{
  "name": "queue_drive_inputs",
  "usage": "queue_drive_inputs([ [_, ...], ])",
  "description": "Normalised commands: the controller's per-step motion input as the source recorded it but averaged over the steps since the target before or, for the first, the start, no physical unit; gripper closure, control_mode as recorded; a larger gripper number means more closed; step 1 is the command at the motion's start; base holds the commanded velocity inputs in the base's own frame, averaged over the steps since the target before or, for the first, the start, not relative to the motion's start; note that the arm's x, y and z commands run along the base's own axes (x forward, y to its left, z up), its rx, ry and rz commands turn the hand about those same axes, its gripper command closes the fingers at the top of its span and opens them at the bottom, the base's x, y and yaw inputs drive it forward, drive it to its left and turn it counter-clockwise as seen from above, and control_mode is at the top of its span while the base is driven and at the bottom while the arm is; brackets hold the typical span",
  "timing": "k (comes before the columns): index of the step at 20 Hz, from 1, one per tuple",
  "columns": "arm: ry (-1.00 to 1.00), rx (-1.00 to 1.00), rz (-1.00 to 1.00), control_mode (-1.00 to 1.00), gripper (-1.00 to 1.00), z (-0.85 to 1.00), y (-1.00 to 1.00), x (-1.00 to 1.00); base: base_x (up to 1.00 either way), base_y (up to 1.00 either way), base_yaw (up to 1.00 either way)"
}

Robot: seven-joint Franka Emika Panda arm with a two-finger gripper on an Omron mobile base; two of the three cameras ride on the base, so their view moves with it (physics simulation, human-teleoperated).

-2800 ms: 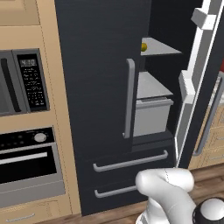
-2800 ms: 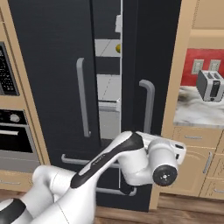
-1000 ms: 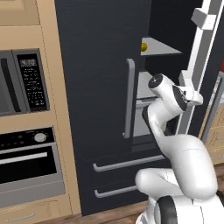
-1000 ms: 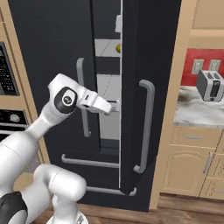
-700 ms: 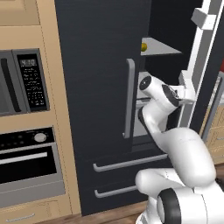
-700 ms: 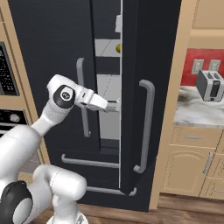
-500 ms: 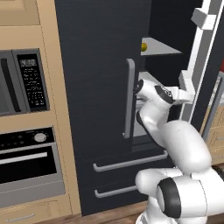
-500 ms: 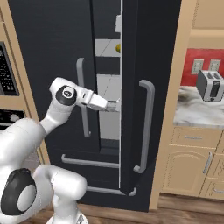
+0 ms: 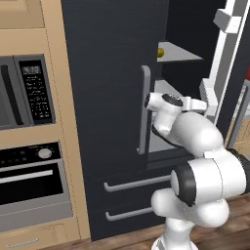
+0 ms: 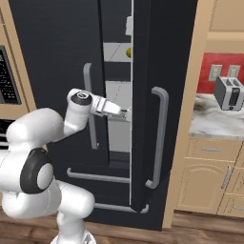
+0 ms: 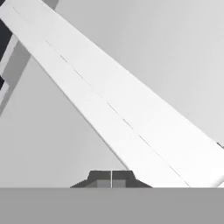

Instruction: Open the fridge, remove the orange, tomato, and steak, and place them on any counter.

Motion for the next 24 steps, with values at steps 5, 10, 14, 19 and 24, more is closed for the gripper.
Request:
queue_drive_inputs([
  [5, 0.0, -0.07, -0.17, -1.0, 1.0, 0.0, -0.94, -0.05, 0.0, 0.0, 0.0],
  [10, 0.0, -0.06, -0.17, -1.0, 1.0, 0.0, -1.0, -0.4, 0.0, 0.0, 0.0],
  [14, 0.0, 0.01, -0.09, -1.0, 1.0, 0.0, -0.71, -0.27, 0.0, 0.0, 0.0],
  [19, -0.04, 0.13, 0.08, -1.0, 1.0, 0.08, 0.19, -0.07, 0.0, 0.0, 0.0],
  [24, -0.16, 0.17, 0.28, -1.0, 1.0, 0.27, 0.96, 0.0, 0.0, 0.0, 0.0],
])
